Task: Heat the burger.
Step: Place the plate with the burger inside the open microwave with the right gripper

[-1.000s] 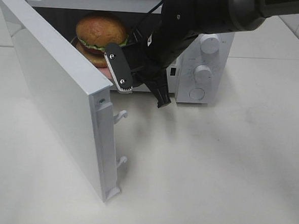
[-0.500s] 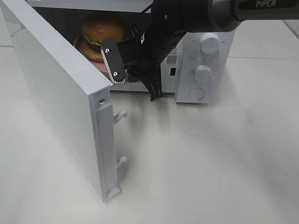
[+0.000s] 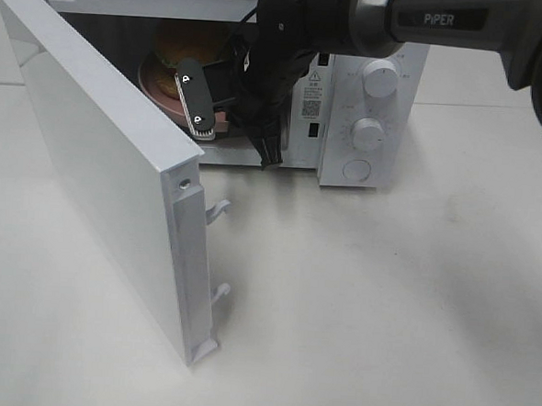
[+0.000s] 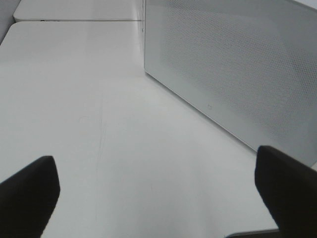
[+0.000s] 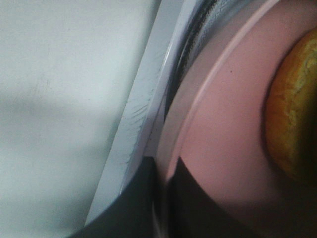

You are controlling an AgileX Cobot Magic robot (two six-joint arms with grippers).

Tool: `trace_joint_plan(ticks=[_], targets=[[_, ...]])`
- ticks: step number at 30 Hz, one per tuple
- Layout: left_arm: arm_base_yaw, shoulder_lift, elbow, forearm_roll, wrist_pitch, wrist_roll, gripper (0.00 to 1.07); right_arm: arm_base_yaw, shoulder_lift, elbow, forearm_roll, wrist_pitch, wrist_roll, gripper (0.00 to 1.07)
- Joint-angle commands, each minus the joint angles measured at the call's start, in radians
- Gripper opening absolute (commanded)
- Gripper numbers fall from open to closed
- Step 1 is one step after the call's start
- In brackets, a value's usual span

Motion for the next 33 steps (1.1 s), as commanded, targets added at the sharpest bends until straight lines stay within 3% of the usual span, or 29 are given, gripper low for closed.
trace_joint_plan(ticks=[1,13,20,25,28,30,31,33], targets=[[0.001,-0.023,0.002,0.0,-0.014,-0.001,1.0,-0.004,0.015,-0.063,-0.006,-0.049,0.03,0.0],[0.001,-0.023,0.002,0.0,-0.014,-0.001,1.0,-0.004,0.091,-0.153,-0.001,-0.051,0.085,0.0],[0.001,-0.023,0.002,0.0,-0.014,-0.001,1.0,-0.004,0.1,-0.154,0.003,-0.058,0.091,0.04],[0.001,-0.023,0.002,0.0,-0.014,-0.001,1.0,-0.004,0.1,-0.154,0.003,-0.056,0.106,0.15],[0.001,-0.023,0.002,0.0,-0.014,-0.001,1.0,-0.004,0.1,-0.154,0.003,-0.052,0.129,0.31],[0.001,-0.023,0.002,0.0,-0.014,-0.001,1.0,-0.004,0.1,-0.154,0.003,-0.052,0.131,0.34],[0.001,-0.023,0.002,0.0,-0.014,-0.001,1.0,0.003,0.095,-0.149,0.002,-0.053,0.131,0.42],[0.001,-0.023,0.002,0.0,-0.014,-0.001,1.0,0.005,0.092,-0.142,0.002,-0.053,0.131,0.46]])
